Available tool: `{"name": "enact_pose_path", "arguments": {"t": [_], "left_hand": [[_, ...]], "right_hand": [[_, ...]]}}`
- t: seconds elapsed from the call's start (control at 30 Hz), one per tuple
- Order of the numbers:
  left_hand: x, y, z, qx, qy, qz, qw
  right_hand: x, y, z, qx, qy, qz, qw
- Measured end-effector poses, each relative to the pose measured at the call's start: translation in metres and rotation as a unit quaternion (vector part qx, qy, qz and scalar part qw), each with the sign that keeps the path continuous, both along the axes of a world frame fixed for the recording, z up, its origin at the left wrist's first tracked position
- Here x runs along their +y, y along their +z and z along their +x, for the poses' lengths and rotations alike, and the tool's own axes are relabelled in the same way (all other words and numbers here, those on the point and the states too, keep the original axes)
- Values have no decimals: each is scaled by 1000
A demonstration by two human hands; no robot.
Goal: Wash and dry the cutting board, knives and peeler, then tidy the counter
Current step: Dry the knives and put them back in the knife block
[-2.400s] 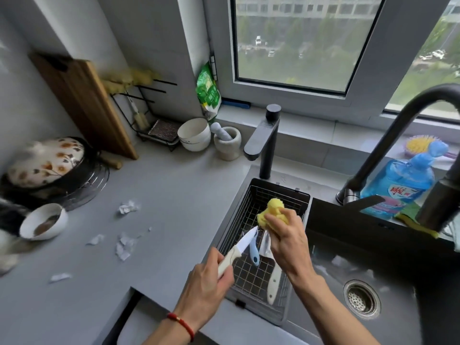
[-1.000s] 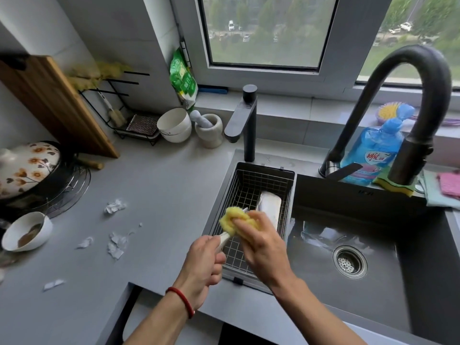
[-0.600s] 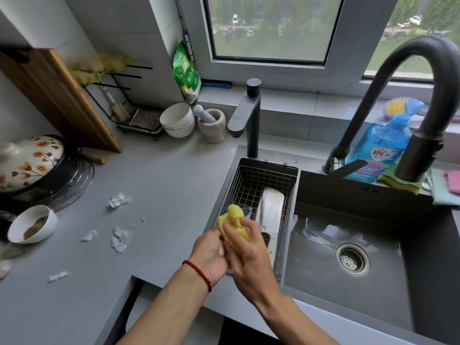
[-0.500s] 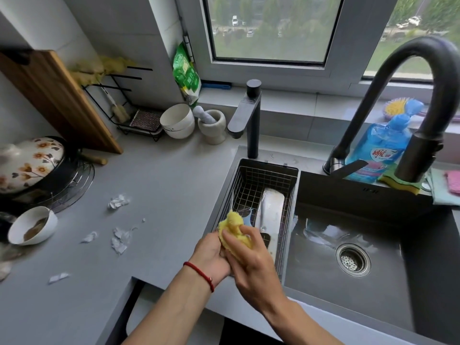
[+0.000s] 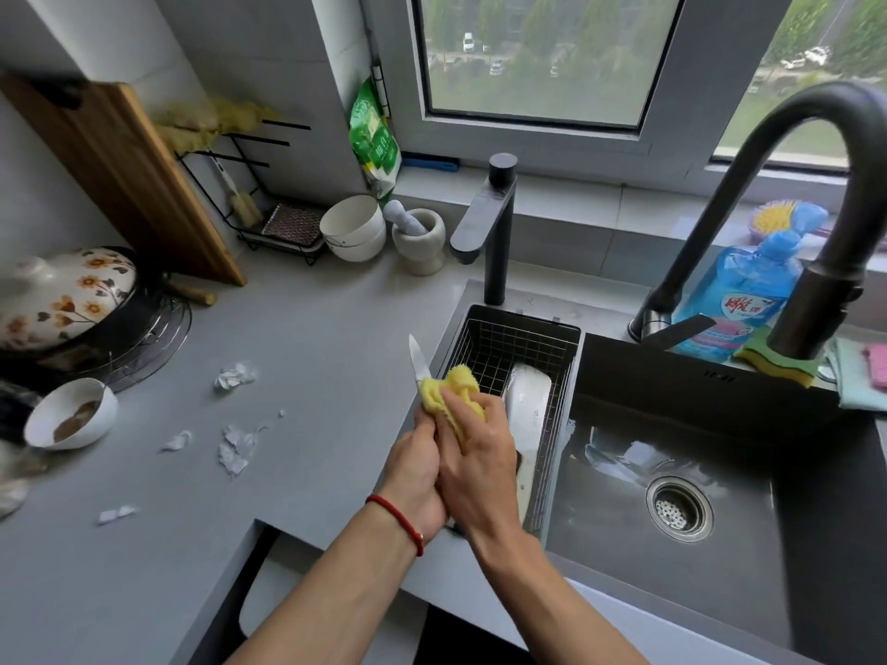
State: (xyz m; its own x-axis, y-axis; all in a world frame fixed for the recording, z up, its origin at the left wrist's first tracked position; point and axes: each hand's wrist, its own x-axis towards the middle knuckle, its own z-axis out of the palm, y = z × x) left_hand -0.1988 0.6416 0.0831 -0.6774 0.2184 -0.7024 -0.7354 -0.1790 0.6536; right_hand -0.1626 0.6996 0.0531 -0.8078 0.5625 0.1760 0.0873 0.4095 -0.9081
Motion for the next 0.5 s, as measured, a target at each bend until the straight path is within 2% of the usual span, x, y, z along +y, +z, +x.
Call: {"name": "enact_pose_path", "arguments": {"t": [0.13,0.23,0.33,0.43,0.5], "left_hand": [[-4,-1,-6,-19,17,-24,999],[-8,-1,0,-20,10,-23,999],[-12,1,0,35,3,-79,996],[-24,12,2,136,-45,-203,969],[-49,21,2,179,-35,-231,956]], "right_hand": [[-13,4,23,28,23,-79,996],[-9,1,31,52,25,-55,997],[-8,3,18,65,12,3,998],[-15,6,3,60,16,20,998],[-29,7,-5,80,51,44,994]]}}
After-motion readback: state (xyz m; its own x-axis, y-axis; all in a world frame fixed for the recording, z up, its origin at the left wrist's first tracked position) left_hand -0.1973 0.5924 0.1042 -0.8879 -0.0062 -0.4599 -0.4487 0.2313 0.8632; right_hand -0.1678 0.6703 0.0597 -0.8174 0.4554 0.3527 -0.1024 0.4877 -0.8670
